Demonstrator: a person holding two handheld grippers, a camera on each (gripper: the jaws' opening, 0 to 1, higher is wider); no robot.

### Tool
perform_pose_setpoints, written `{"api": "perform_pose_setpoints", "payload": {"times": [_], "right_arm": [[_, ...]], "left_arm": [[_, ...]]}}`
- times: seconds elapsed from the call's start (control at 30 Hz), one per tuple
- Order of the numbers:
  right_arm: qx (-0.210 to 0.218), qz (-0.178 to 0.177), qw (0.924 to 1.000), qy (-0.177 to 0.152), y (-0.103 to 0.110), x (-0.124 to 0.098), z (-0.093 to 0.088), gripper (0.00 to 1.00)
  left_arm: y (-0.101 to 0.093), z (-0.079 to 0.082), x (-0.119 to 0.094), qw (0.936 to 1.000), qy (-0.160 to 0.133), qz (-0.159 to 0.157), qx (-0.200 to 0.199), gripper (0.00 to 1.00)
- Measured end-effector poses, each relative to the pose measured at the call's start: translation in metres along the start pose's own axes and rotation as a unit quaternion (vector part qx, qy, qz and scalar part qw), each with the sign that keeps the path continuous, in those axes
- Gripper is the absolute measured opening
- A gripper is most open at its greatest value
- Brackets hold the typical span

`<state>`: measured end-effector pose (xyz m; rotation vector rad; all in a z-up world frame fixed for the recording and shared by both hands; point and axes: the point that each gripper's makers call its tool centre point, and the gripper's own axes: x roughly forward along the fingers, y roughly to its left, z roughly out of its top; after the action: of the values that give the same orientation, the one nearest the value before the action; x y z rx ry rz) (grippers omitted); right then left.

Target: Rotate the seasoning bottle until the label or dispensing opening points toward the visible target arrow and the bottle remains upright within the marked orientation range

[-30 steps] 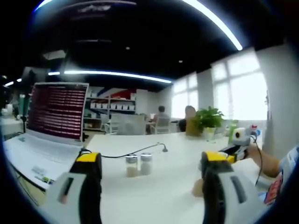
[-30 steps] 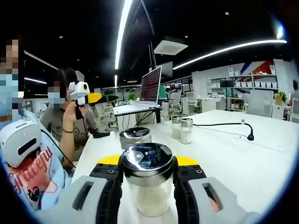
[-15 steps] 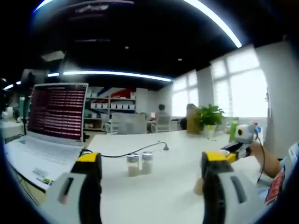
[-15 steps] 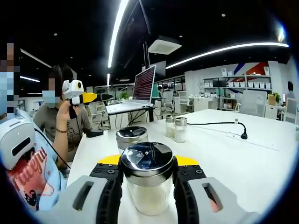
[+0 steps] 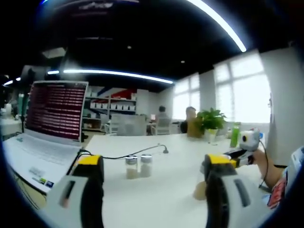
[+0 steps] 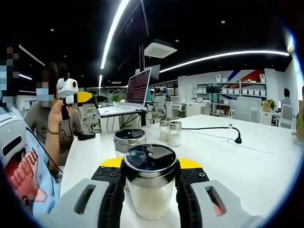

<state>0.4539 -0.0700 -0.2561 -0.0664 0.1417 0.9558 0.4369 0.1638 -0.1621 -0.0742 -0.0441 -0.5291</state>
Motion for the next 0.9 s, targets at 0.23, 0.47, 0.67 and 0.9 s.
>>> {"api": "perform_pose_setpoints", "payload": {"times": [0.23, 0.47, 0.67, 0.9], "right_arm": [[-0.002, -0.019, 0.9998, -0.006, 0.0007, 0.0007, 0.0004, 0.4], [-0.002, -0.036, 0.9992, -0.015, 0.0001, 0.0001, 0.0005, 0.4], [-0.003, -0.047, 0.9987, -0.022, -0.001, -0.0001, 0.0008, 0.4], [-0.004, -0.059, 0.9978, -0.032, -0.0011, 0.0003, 0.0009, 0.4]], "left_arm": [[-0.001, 0.001, 0.0002, 1.0, -0.004, -0.002, -0.009, 0.93], [-0.0002, 0.0011, -0.0002, 0.9999, -0.005, -0.002, -0.013, 0.92], [-0.0001, 0.0007, 0.0, 0.9999, -0.004, -0.002, -0.013, 0.92], [0.0013, -0.0002, 0.0025, 0.9999, -0.001, 0.002, -0.011, 0.92]]}}
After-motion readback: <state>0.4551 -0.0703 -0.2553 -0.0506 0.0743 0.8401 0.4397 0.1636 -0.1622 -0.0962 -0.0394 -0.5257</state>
